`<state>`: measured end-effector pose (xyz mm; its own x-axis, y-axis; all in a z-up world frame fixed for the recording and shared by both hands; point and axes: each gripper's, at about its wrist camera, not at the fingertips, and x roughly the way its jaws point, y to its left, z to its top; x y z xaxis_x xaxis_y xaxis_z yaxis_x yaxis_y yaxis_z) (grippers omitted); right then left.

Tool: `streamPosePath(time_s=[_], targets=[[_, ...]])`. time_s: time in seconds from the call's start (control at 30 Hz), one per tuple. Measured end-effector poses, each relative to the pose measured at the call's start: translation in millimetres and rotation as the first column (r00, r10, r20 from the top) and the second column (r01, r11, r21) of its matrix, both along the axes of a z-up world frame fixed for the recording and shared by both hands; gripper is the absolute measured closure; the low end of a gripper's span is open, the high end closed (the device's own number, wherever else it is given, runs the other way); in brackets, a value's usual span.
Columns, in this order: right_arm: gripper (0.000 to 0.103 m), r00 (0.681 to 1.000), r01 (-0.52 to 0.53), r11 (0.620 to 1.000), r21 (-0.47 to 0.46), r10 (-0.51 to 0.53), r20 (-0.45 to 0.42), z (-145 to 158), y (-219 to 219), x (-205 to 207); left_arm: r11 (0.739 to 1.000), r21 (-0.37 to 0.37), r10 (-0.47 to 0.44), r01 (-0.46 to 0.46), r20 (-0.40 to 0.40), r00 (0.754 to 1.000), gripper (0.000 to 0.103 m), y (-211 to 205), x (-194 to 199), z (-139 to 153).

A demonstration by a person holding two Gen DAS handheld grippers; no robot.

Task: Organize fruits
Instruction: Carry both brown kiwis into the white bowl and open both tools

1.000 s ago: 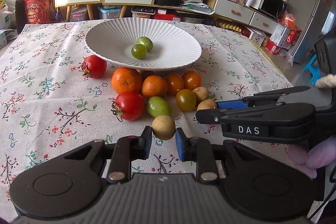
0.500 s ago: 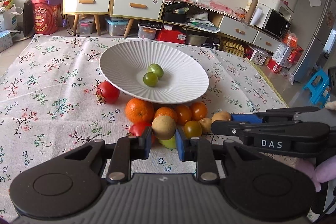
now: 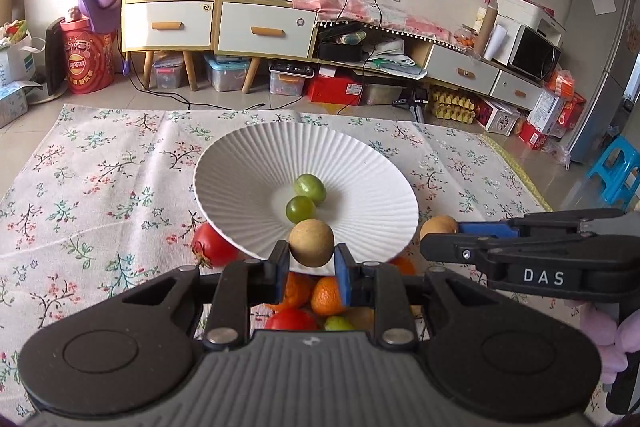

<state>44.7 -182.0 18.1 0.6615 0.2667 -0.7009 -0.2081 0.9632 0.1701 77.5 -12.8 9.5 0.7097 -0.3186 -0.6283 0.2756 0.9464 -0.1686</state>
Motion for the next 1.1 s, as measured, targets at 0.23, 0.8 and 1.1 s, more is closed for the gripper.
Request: streamPosePath(time_s=[0.23, 0.8, 1.1], targets=[[0.079, 1.0, -0.019, 0.999, -0.035, 0.019, 0.007, -6, 4, 18, 0.999, 0.04, -0.024, 0.023, 0.021, 0.999, 0.086, -3, 32, -5], [0.078, 0.997, -0.079, 0.993, -0.089, 0.078, -0.008, -26, 18, 55, 0.997, 0.038, -0.069, 0.072, -0.08, 0.994, 0.086, 2, 103, -30], [0.078, 0.996, -0.093, 0.99, -0.11, 0.091, -0.027, -35, 25, 64, 0.994, 0.043, -0.095, 0.101, -0.128, 0.987, 0.086, 1, 119, -34]])
